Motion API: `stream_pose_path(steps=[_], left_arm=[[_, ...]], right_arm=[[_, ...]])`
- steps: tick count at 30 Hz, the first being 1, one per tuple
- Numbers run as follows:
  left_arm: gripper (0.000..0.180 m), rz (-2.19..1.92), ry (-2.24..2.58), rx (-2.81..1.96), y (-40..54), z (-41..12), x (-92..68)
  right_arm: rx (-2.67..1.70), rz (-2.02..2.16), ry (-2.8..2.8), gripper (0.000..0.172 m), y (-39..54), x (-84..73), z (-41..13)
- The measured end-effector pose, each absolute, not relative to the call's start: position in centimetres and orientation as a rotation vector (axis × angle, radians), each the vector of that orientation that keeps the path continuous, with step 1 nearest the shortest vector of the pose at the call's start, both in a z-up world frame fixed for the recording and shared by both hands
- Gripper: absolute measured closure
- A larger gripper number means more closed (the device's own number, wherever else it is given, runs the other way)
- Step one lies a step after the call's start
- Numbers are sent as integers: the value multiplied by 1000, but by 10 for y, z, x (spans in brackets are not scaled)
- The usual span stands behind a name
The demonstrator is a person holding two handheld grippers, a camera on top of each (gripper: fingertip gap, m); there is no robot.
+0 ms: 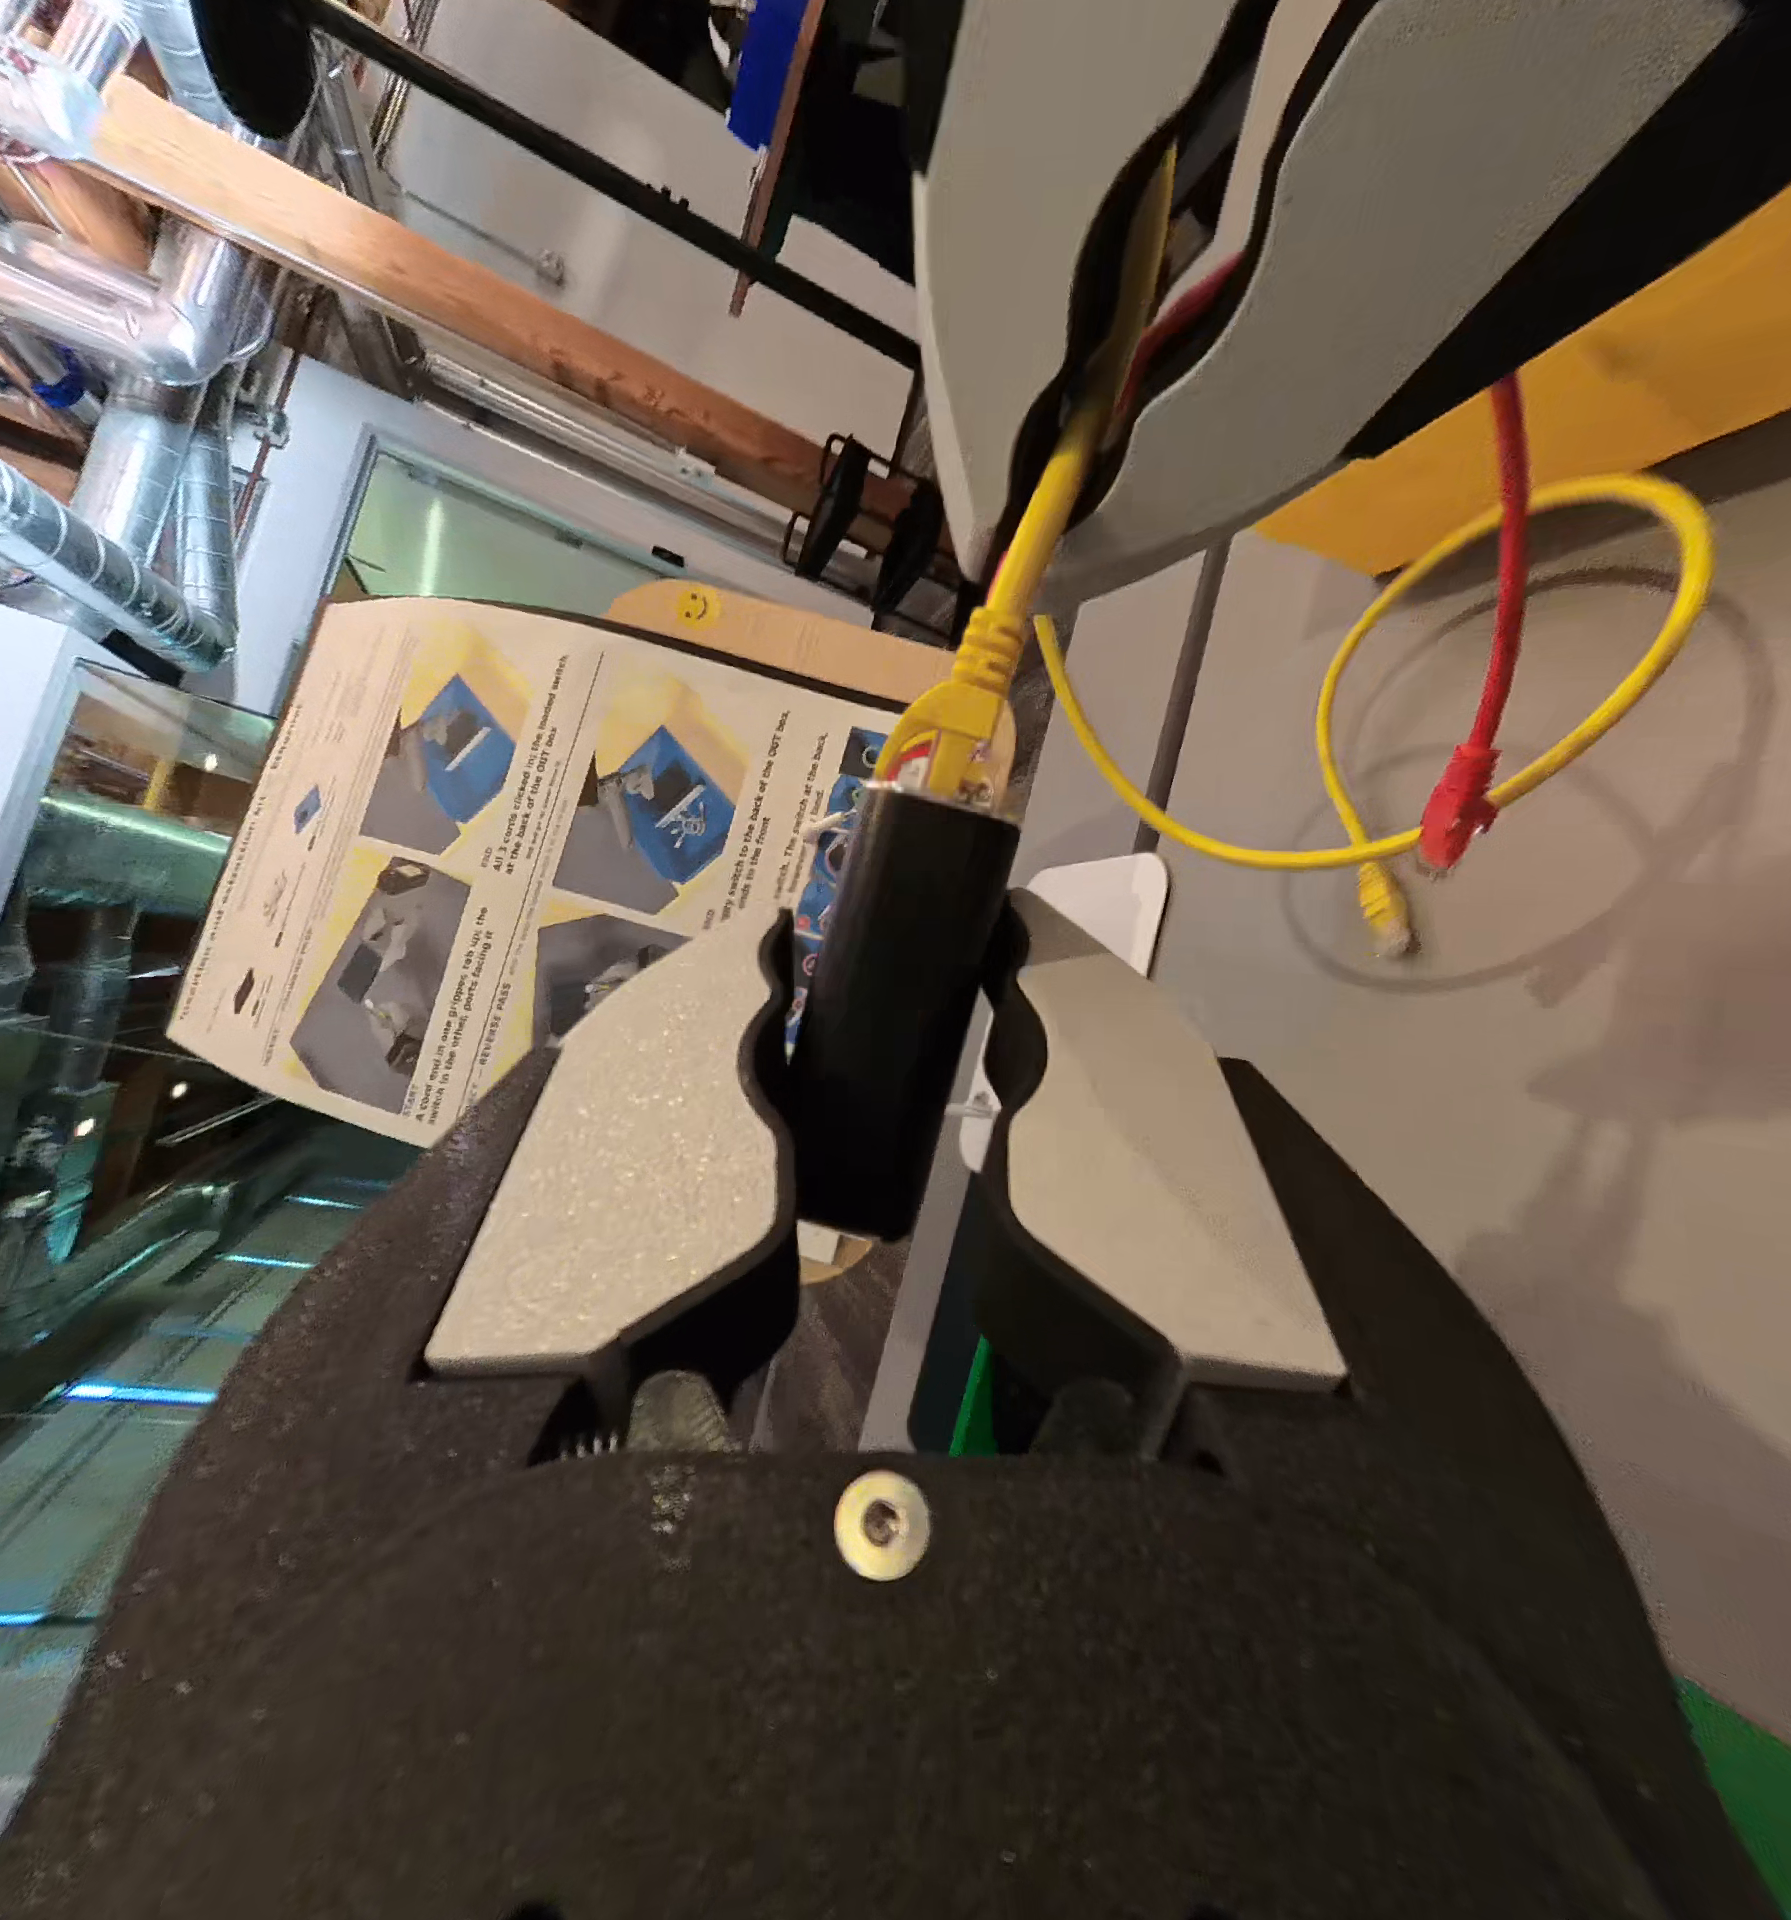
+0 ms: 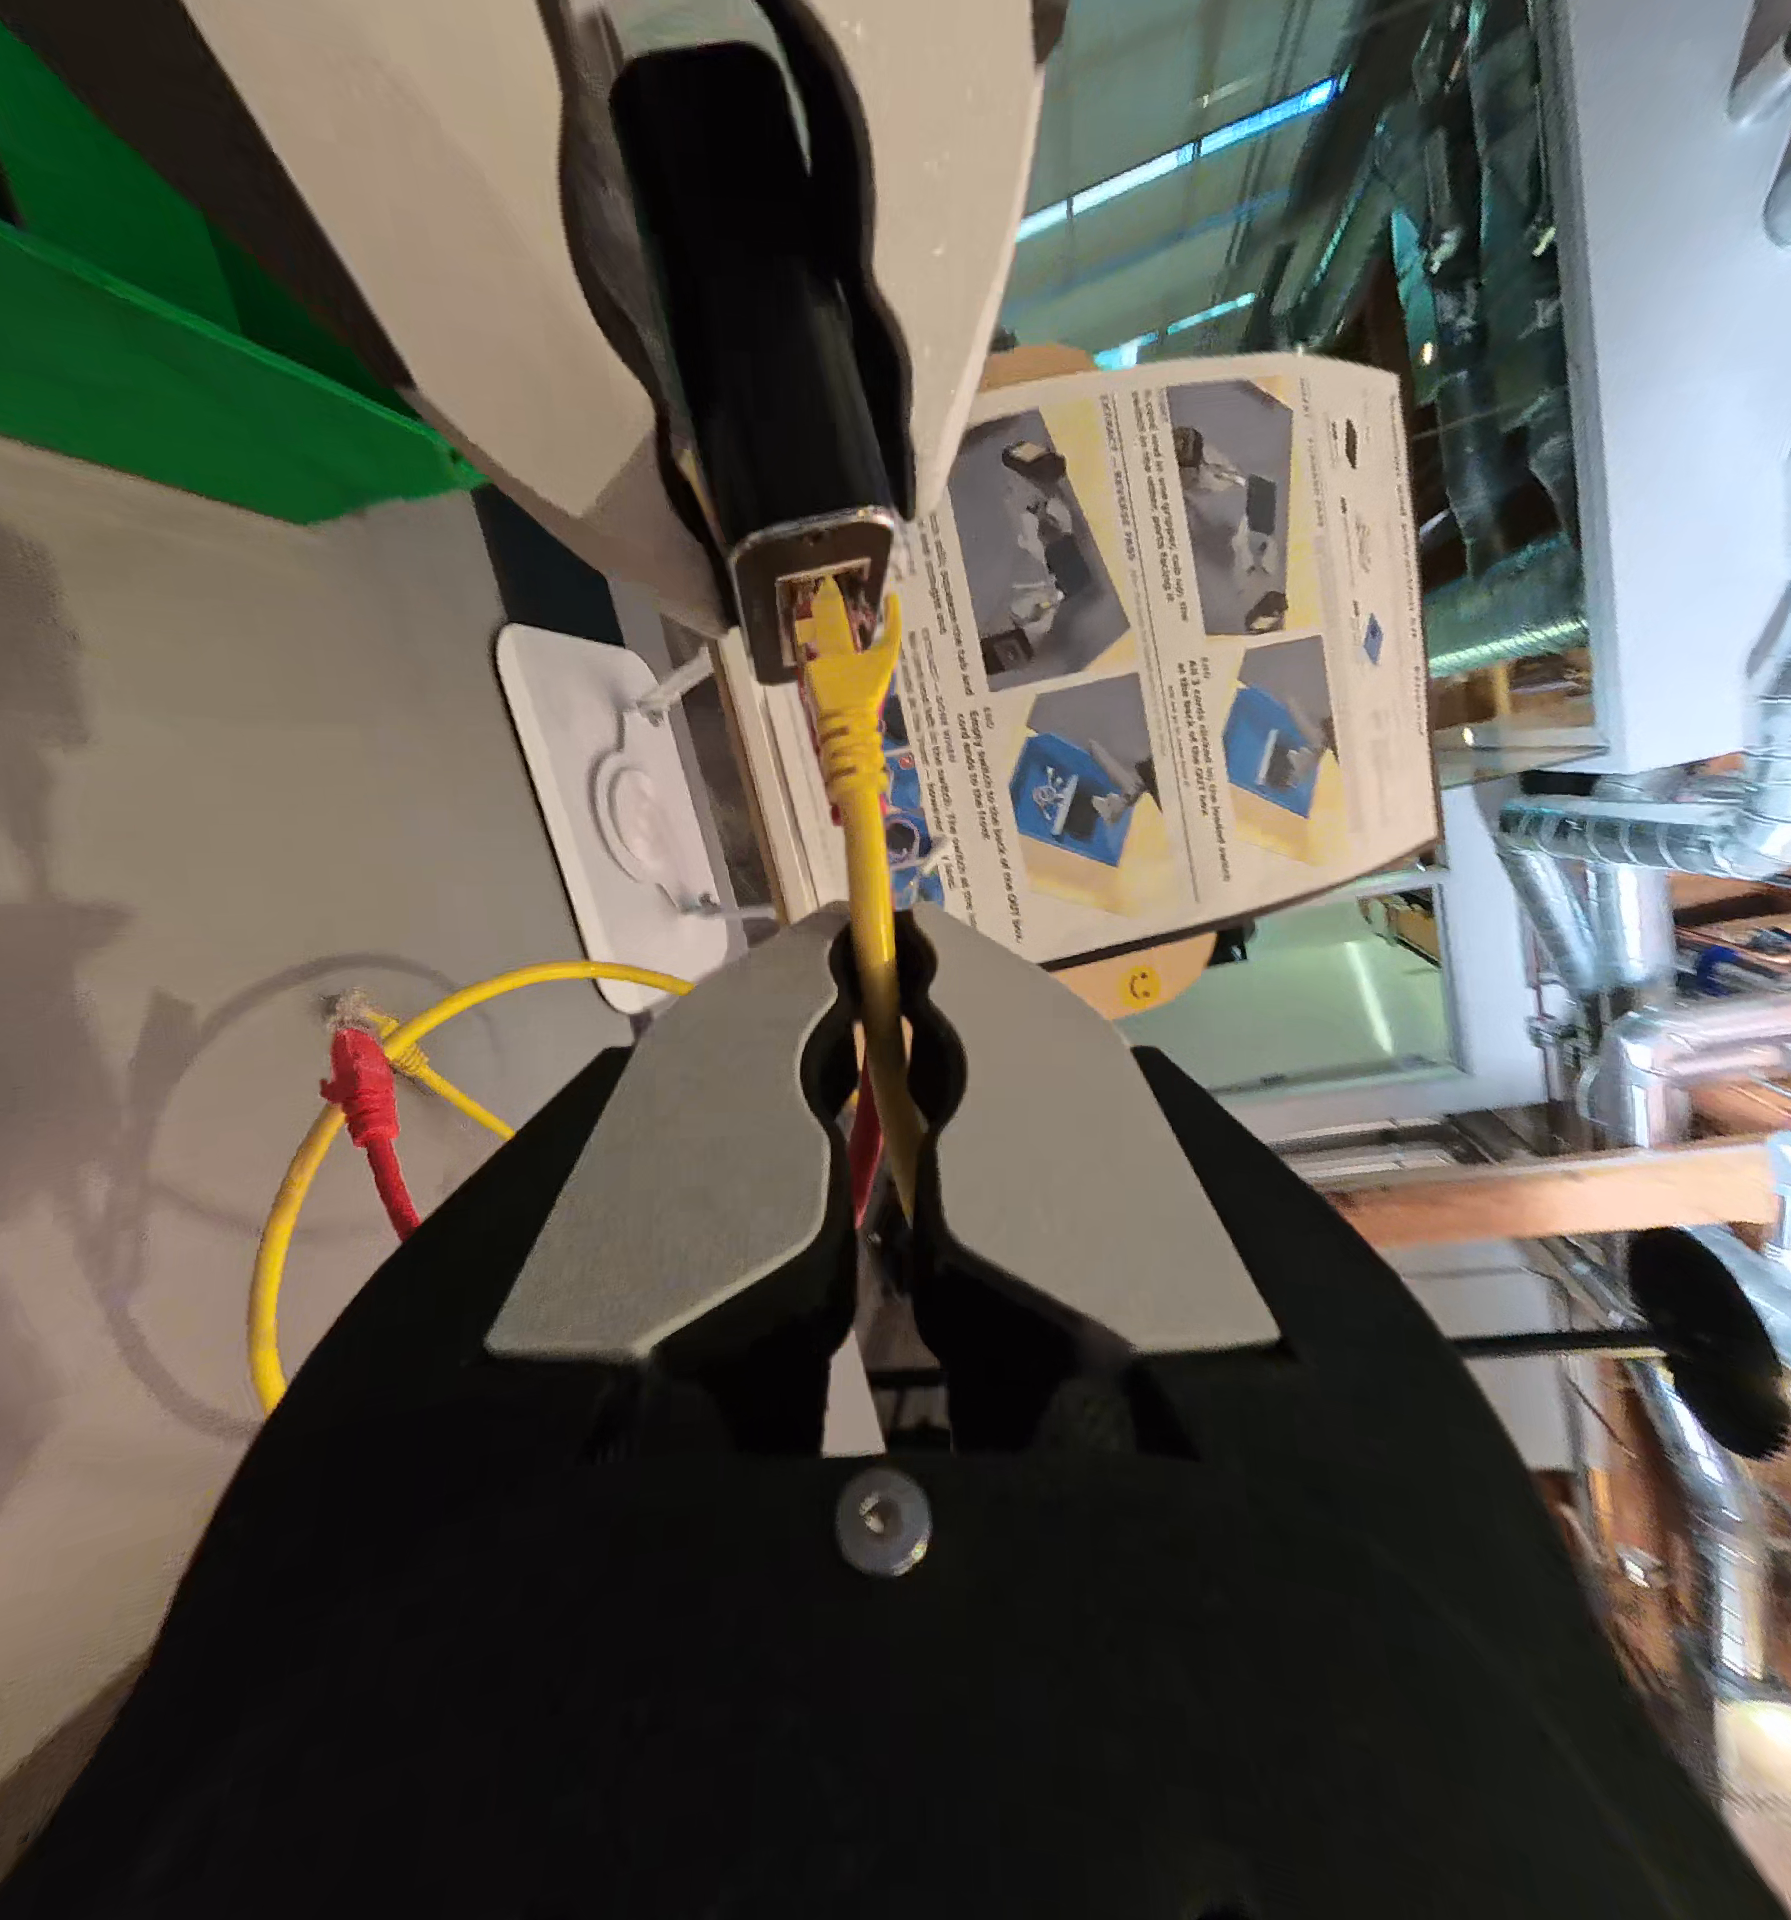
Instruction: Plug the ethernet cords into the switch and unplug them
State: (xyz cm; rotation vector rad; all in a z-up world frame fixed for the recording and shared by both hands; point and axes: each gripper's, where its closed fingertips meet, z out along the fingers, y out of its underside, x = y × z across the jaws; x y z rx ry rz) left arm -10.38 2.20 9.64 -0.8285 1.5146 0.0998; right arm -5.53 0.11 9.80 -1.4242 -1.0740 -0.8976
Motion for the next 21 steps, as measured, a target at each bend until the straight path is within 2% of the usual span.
stream_pose_path(steps=[9, 13, 16, 21], left_arm=[[153, 224, 1486, -728, 34, 92, -100], [153, 250, 1436, -670, 32, 100, -99], [153, 236, 1425, -613, 22, 102, -95], [154, 260, 1460, -551, 11, 96, -88]], right_arm=[[-1383, -949, -1096, 166, -3, -62, 101], [-1210, -775, -1191, 152, -17, -84, 106], [-1029, -836, -1283, 151, -26, -94, 105], [-1070, -859, -1304, 150, -27, -92, 102]])
